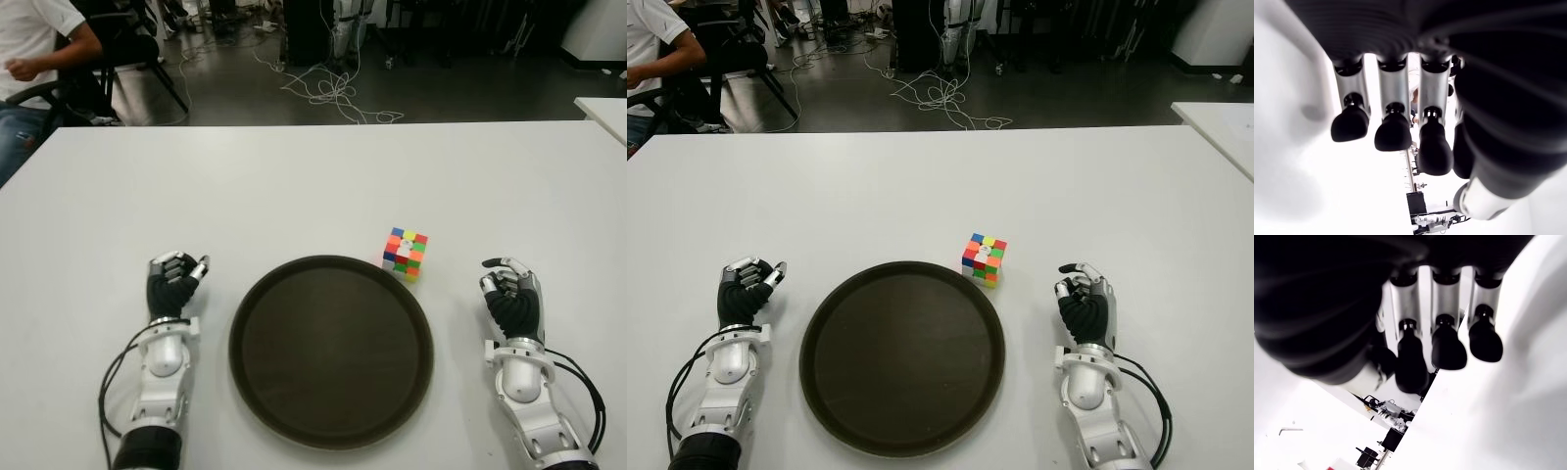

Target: Pick up the Rubik's Cube and put it in the plate

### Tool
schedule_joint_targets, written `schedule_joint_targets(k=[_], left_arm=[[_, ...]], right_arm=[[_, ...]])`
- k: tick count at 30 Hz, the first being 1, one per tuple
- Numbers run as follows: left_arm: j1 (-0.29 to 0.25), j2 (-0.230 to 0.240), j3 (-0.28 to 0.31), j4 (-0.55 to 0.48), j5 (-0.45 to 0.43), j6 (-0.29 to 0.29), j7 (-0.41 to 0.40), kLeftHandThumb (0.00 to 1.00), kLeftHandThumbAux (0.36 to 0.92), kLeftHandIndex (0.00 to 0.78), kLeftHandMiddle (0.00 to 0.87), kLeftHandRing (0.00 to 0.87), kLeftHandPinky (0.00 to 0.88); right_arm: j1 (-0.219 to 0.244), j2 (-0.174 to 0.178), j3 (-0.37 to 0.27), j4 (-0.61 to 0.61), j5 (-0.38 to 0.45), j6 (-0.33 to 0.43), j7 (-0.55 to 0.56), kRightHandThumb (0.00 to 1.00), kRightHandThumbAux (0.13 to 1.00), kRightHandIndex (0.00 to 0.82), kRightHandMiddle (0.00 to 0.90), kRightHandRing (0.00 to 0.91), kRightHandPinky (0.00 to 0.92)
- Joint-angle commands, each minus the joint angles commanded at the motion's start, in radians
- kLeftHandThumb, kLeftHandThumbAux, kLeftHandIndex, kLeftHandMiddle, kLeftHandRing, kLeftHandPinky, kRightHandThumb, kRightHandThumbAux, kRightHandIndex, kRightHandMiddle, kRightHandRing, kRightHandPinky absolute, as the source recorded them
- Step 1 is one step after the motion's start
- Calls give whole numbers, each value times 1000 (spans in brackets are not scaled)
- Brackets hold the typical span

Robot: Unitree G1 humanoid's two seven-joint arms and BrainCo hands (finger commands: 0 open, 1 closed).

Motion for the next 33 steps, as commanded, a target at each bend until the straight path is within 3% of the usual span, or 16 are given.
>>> schedule_joint_targets(k=[15, 33], left_arm=[[3, 11, -14, -9, 8, 18, 1, 351, 813, 645, 778, 791, 774], [1, 7, -8, -1, -3, -1, 1, 353, 813, 658, 786, 796, 779]], right_arm=[[-7, 3, -1, 11, -4, 0, -10, 693, 728, 436, 769, 779, 770], [-1, 0, 4, 3, -6, -7, -5, 694, 728, 436, 770, 780, 771]])
